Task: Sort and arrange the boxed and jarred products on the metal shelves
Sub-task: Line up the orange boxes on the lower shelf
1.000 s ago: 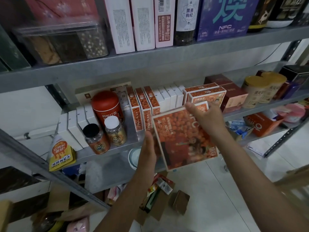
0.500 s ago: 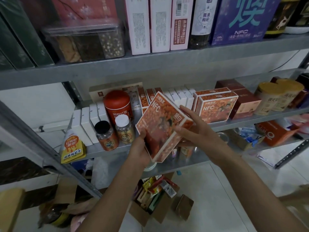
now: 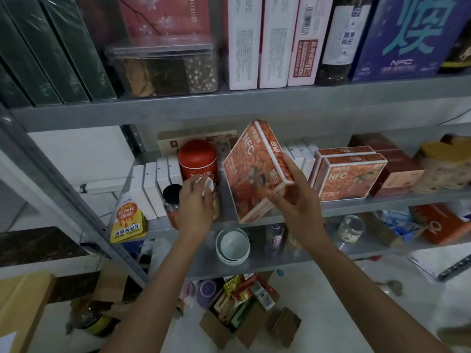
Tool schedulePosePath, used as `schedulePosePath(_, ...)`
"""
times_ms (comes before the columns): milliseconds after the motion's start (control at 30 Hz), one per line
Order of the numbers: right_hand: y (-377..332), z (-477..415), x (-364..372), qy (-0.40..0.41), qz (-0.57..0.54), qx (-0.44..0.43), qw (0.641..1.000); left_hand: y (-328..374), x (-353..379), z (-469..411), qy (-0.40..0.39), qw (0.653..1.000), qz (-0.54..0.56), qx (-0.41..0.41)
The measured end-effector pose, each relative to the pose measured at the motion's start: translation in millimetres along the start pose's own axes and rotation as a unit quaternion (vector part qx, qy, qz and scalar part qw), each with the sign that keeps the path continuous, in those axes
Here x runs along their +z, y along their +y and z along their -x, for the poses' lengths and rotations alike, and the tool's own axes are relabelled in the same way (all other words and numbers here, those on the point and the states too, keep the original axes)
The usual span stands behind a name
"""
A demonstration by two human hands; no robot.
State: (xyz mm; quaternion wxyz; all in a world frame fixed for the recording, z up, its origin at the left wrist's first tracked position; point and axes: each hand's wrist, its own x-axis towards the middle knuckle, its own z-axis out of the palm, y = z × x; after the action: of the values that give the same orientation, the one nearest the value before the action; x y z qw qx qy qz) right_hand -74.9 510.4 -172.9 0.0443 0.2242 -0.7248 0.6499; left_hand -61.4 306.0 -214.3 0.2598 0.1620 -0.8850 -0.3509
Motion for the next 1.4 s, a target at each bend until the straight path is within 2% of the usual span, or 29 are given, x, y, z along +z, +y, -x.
schedulePosePath(67, 3.8, -6.9, 7.5, -0.013, 0.013, -0.006, 1.0, -17.0, 3.6, -7.7, -0.056, 0.98, -0.172, 0.082)
schedulePosePath(133, 3.1, -12.8, 17.5, -0.027, 0.036, -0.023, 0.999, -29.3, 9.7, -10.5, -0.136, 0.939, -0.303, 0.089)
schedulePosePath(233, -0.2, -18.1, 31.4, -0.039, 0.069, -0.044, 0.996, -42.9, 18.1, -6.9, -0.157, 0.91, -0.371, 0.097)
schedulePosePath(400, 11.0, -19.9, 44.6, -0.049, 0.125, -0.058, 0.989, -45.7, 19.9, -8.8, -0.149, 0.907, -0.381, 0.101)
schedulePosePath(600, 33.1, -27.4, 57.9, -0.031, 0.227, -0.033, 0.973, -44.7, 20.1, -7.5, -0.146, 0.907, -0.384, 0.099)
schedulePosePath(700, 45.0, -33.4, 62.9, -0.051, 0.379, -0.047, 0.923, -46.6, 20.9, -8.4, -0.15, 0.906, -0.382, 0.102)
schedulePosePath(767, 52.6, -40.6, 66.5, -0.041, 0.465, -0.096, 0.879, -48.6, 21.1, -9.1, -0.148, 0.905, -0.384, 0.107)
schedulePosePath(833, 56.9, -50.6, 71.1, -0.034, 0.508, -0.109, 0.853, -49.4, 21.1, -9.3, -0.149, 0.906, -0.381, 0.108)
schedulePosePath(1033, 69.6, -70.0, 81.9, -0.08, 0.628, -0.097, 0.768, -49.6, 22.2, -9.1, -0.142, 0.908, -0.38, 0.107)
schedulePosePath(1133, 76.6, -76.3, 87.9, -0.063, 0.634, -0.098, 0.765, -49.3, 22.9, -9.8, -0.144, 0.908, -0.38, 0.105)
schedulePosePath(1233, 86.0, -89.2, 91.7, -0.086, 0.638, -0.076, 0.762, -49.6, 23.6, -10.8, -0.146, 0.909, -0.377, 0.104)
schedulePosePath(1400, 89.8, -89.3, 81.1, -0.063, 0.618, -0.07, 0.78, -52.1, 24.8, -9.6, -0.14, 0.913, -0.369, 0.107)
